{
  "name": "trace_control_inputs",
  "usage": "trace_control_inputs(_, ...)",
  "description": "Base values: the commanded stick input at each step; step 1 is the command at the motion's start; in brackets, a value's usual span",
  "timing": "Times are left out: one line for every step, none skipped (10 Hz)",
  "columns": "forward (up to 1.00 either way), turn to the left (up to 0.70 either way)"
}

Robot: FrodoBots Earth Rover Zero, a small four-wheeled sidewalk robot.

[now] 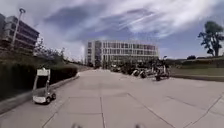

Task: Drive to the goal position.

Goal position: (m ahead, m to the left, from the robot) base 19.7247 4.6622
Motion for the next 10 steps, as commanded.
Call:
trace_control_inputs(0.45,0.0)
trace_control_inputs(0.45,0.0)
trace_control_inputs(0.45,0.0)
trace_control_inputs(0.45,0.0)
trace_control_inputs(0.45,0.0)
trace_control_inputs(0.45,0.0)
trace_control_inputs(0.45,0.0)
trace_control_inputs(0.45,0.0)
trace_control_inputs(0.45,0.0)
trace_control_inputs(0.45,0.0)
